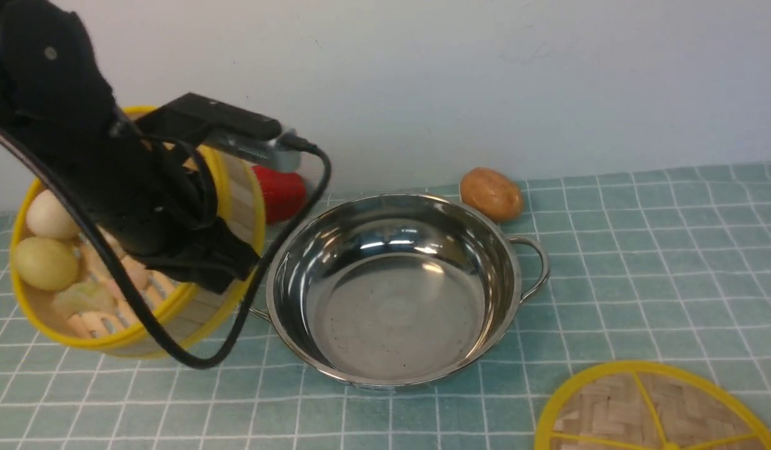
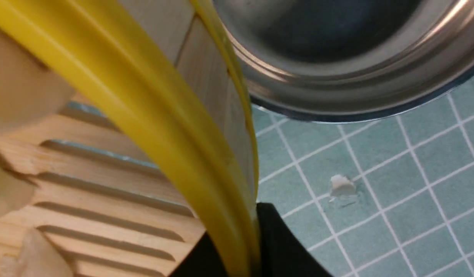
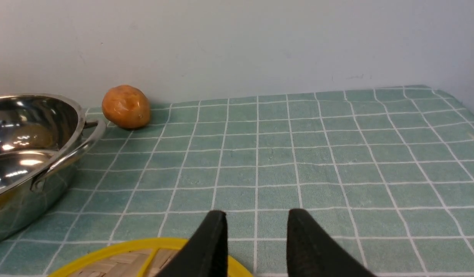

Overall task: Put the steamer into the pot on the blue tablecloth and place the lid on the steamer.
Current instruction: 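Place the bamboo steamer basket with dumplings into the steel pot with the left gripper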

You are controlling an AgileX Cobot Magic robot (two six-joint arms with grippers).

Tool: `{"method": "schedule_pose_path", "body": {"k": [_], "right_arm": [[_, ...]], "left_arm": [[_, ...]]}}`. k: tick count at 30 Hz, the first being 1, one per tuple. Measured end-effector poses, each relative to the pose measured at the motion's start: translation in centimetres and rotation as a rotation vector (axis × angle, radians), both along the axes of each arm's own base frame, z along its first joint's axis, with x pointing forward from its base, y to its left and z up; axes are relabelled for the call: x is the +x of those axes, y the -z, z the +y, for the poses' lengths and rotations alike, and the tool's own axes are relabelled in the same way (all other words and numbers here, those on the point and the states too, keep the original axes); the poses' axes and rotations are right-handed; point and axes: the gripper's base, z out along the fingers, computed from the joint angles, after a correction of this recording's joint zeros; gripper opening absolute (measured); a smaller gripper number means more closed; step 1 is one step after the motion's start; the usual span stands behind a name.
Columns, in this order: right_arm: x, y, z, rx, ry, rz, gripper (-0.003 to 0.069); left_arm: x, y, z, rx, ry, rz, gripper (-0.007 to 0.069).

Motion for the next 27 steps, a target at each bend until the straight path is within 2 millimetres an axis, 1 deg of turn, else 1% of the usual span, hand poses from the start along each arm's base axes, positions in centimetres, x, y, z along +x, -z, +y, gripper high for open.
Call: {"method": "schedule_pose_path", "body": {"k": [1,4,7,9,10,11,12,13,14,15,17,19,22,27], "right_arm": [[0.0,0.0,0.0,0.0,0.0,0.0,0.024],[0.0,0.0,0.0,0.0,0.0,0.0,0.024],[0.0,0.0,0.0,0.0,0.0,0.0,0.024],[0.0,0.0,0.0,0.0,0.0,0.0,0.024],[0.0,0.0,0.0,0.0,0.0,0.0,0.024],[0.0,0.0,0.0,0.0,0.0,0.0,0.024],[0.0,0.0,0.0,0.0,0.0,0.0,0.024],[0.0,0.0,0.0,0.0,0.0,0.0,0.024],[0.0,0.0,0.0,0.0,0.0,0.0,0.024],[0.0,0.0,0.0,0.0,0.0,0.0,0.024],[0.0,0.0,0.0,0.0,0.0,0.0,0.024],[0.0,0.0,0.0,0.0,0.0,0.0,0.024],[0.0,0.0,0.0,0.0,0.0,0.0,0.024],[0.0,0.0,0.0,0.0,0.0,0.0,0.024]], "left_arm": [[0.2,0.2,-0.7,0.006,0.03,0.004,0.003],[0.5,1.3,-5.0,0.068,0.213,0.003,0.003],[0.7,2.2,-8.0,0.142,0.334,-0.011,0.003],[0.9,2.8,-9.5,0.189,0.394,-0.024,0.003],[0.8,3.2,-10.8,0.218,0.446,-0.033,0.003],[1.0,3.4,-11.0,0.226,0.457,-0.034,0.003],[1.0,4.0,-12.4,0.251,0.513,-0.037,0.003],[1.1,4.1,-12.6,0.252,0.52,-0.037,0.003],[1.4,4.9,-13.8,0.268,0.57,-0.034,0.003],[1.5,5.2,-14.2,0.273,0.589,-0.032,0.003],[2.1,6.4,-15.3,0.298,0.639,-0.023,0.003],[2.5,7.0,-15.7,0.315,0.657,-0.022,0.003],[3.3,8.4,-16.0,0.355,0.668,-0.008,0.003],[3.8,9.7,-16.2,0.377,0.674,0.016,0.003]]}}
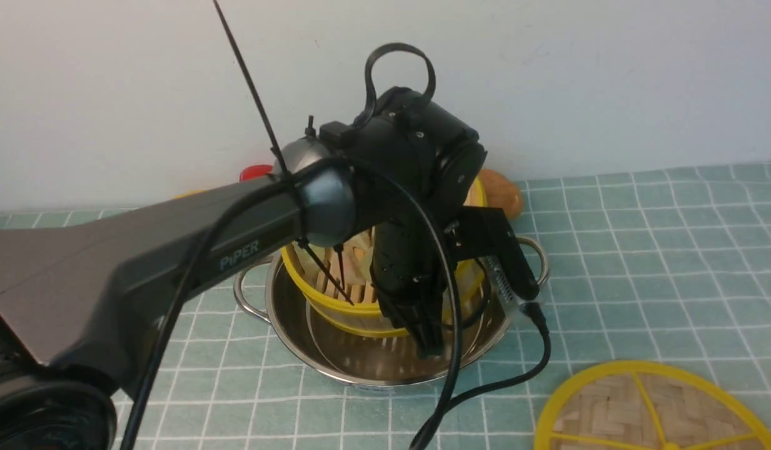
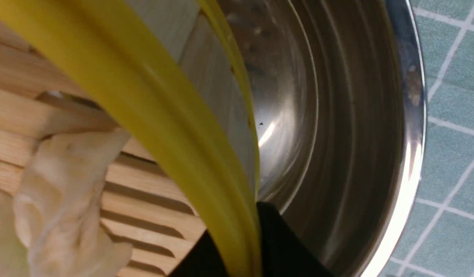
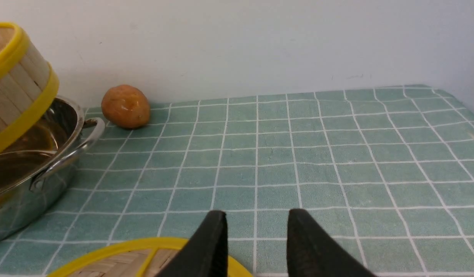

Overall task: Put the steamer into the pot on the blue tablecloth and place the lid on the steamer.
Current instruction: 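Place the bamboo steamer basket with dumplings into the steel pot with the left gripper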

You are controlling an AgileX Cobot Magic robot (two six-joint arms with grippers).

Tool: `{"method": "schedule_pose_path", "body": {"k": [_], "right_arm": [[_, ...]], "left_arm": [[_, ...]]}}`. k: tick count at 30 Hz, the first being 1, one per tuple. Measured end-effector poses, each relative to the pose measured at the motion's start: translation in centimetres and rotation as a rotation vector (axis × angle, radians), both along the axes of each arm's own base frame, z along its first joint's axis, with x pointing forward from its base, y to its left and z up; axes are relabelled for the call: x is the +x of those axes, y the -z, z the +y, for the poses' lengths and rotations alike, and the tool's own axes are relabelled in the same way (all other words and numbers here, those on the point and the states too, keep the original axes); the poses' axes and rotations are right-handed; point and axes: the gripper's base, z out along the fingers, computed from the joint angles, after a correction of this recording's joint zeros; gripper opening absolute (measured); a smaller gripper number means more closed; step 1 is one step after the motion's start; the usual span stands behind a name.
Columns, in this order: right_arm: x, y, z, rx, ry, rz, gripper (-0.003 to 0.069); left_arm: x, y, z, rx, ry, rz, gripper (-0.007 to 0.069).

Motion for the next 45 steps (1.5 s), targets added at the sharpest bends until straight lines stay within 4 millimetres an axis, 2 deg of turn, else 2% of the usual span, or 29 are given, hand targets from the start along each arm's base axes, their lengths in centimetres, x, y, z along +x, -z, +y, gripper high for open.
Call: {"method": "schedule_pose_path", "body": {"k": [10,24,27,32,33,34,37,41,45], "right_arm": [[0.0,0.0,0.0,0.0,0.0,0.0,0.024],[0.0,0.0,0.0,0.0,0.0,0.0,0.024],[0.0,0.0,0.0,0.0,0.0,0.0,0.024],[0.0,0.0,0.0,0.0,0.0,0.0,0.024],[0.0,0.0,0.0,0.0,0.0,0.0,0.024],[0.0,0.0,0.0,0.0,0.0,0.0,0.024],[0.0,0.0,0.0,0.0,0.0,0.0,0.024],[0.0,0.0,0.0,0.0,0.0,0.0,0.024],[0.0,0.0,0.0,0.0,0.0,0.0,0.024]], "left_arm": [[0.1,2.5,-0.7,0.002,0.001,0.077,0.0031],[0.1,2.6,-0.7,-0.021,-0.061,0.083,0.0049],[0.1,2.6,-0.7,-0.019,-0.064,0.08,0.0085],[0.0,2.5,-0.8,-0.036,-0.072,0.087,0.0216],[0.1,2.5,-0.8,-0.037,-0.071,0.087,0.0216],[0.1,2.5,-0.8,-0.036,-0.071,0.086,0.0265],[0.1,2.2,-0.8,-0.039,-0.081,0.073,0.0344],[0.3,1.5,-0.5,-0.035,-0.125,0.032,0.0417],[0.3,-0.5,0.1,-0.037,-0.183,-0.055,0.0475]]}}
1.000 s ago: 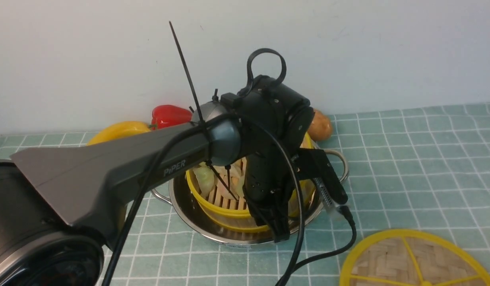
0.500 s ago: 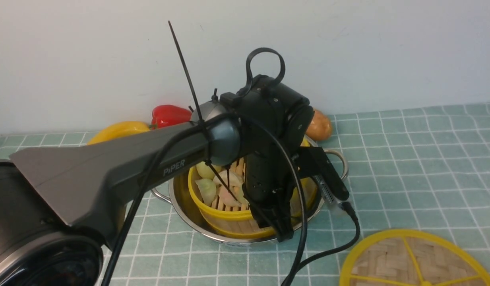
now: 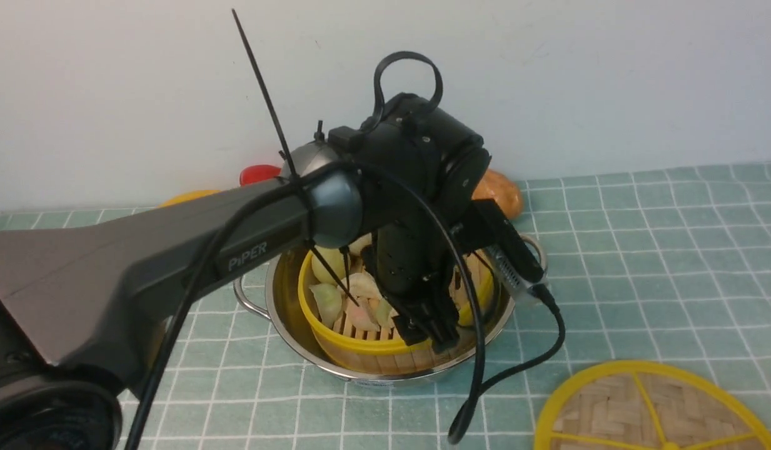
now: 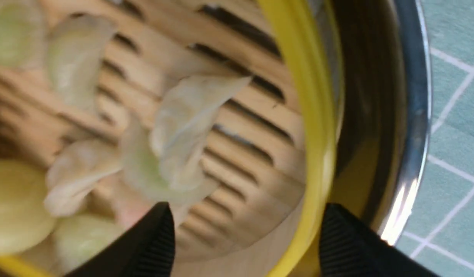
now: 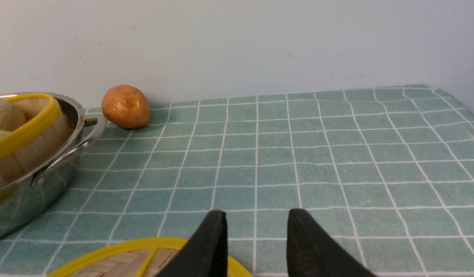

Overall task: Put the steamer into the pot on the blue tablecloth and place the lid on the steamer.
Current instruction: 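Place the bamboo steamer basket with dumplings into the steel pot with the left gripper, then move the gripper down to the bamboo steamer lid and grasp its center knob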

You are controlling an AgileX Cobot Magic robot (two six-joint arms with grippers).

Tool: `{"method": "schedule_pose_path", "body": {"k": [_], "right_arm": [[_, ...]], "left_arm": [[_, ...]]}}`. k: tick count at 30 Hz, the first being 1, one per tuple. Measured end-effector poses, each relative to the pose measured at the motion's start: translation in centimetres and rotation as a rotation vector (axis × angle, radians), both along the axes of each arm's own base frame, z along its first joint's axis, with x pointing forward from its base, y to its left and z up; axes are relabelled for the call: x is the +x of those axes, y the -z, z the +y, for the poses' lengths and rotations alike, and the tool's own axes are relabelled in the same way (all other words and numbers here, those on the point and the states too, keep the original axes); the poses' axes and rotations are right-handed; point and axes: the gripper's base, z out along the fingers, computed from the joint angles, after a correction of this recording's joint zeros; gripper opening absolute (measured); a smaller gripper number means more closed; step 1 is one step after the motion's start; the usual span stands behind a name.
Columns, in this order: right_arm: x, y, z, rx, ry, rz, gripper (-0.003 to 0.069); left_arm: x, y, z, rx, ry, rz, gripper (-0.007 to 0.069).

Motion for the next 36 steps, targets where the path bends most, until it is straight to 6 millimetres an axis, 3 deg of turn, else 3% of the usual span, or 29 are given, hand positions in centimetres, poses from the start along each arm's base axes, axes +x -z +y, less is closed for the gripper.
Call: {"method": "schedule_pose_path", "body": {"k": [3,11,15,18,19,20,24,29,36], "right_arm": [[0.0,0.0,0.0,0.0,0.0,0.0,0.024],[0.0,0.0,0.0,0.0,0.0,0.0,0.024],[0.0,0.0,0.0,0.0,0.0,0.0,0.024],[0.0,0.0,0.0,0.0,0.0,0.0,0.024],[0.0,0.0,0.0,0.0,0.0,0.0,0.024],[0.0,0.0,0.0,0.0,0.0,0.0,0.024],[0.0,0.0,0.0,0.0,0.0,0.0,0.024],[0.0,0.0,0.0,0.0,0.0,0.0,0.024],[0.0,0.0,0.0,0.0,0.0,0.0,0.024]], "left_arm": [[-0.2,-3.1,1.0,-0.013,-0.036,-0.101,0.0492],[-1.6,-7.9,2.3,-0.107,-0.09,-0.194,0.0491],[-3.4,-12.3,3.9,-0.195,-0.135,-0.284,0.0445],[-5.2,-15.9,5.6,-0.267,-0.164,-0.364,0.0372],[-6.6,-18.1,6.8,-0.343,-0.215,-0.403,0.0288],[-6.8,-18.3,6.9,-0.352,-0.222,-0.405,0.0279],[-9.7,-22.3,8.6,-0.584,-0.322,-0.461,0.0092],[-11.1,-24.6,9.6,-0.708,-0.316,-0.535,-0.0022],[-11.2,-25.3,9.7,-0.753,-0.293,-0.592,-0.0022]]}}
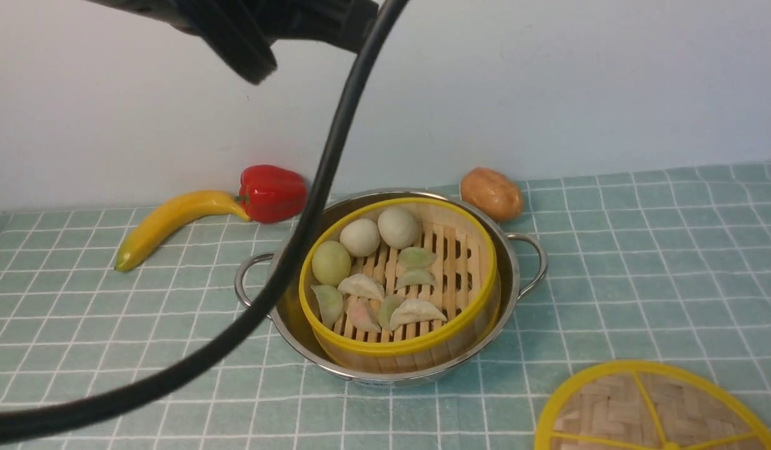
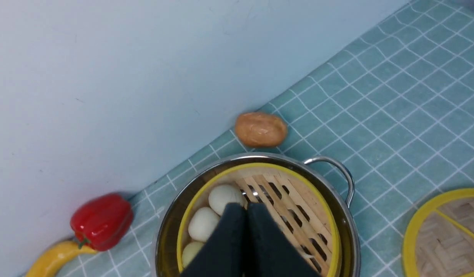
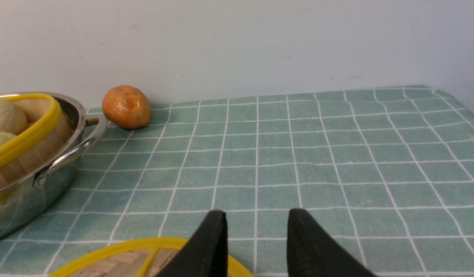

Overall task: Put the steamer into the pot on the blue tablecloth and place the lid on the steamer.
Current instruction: 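Move the gripper down to the bamboo steamer lid and grasp its center knob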

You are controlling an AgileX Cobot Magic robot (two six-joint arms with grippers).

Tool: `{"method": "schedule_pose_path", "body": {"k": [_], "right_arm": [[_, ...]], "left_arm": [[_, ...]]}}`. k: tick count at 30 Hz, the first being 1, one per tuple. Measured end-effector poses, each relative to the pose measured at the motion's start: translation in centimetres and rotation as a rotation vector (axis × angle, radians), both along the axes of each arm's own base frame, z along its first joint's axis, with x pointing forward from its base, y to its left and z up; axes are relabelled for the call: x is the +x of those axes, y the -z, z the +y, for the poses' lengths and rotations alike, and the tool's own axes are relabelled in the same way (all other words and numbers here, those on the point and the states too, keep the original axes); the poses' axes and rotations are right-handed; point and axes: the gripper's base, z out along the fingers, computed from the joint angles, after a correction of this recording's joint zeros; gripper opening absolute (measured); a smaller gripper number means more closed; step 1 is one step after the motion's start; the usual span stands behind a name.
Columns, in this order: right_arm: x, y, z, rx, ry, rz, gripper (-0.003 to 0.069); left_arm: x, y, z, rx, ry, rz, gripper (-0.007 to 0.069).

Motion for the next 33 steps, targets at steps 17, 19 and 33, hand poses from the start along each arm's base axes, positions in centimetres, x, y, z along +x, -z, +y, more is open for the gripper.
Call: {"method": "schedule_pose_path", "body": {"k": [17,19,33], "right_arm": [[0.0,0.0,0.0,0.0,0.0,0.0,0.024],[0.0,0.0,0.0,0.0,0.0,0.0,0.024],[0.0,0.0,0.0,0.0,0.0,0.0,0.024]], "left_arm": [[-4.7,15.3,14.6,-0.35,-0.474,-0.16,0.0013],[-8.1,19.4,15.9,-0.305,-0.536,-0.165,0.0027],[-15.9,29.5,16.5,-0.122,-0.49,-0.342,0.0055]]}}
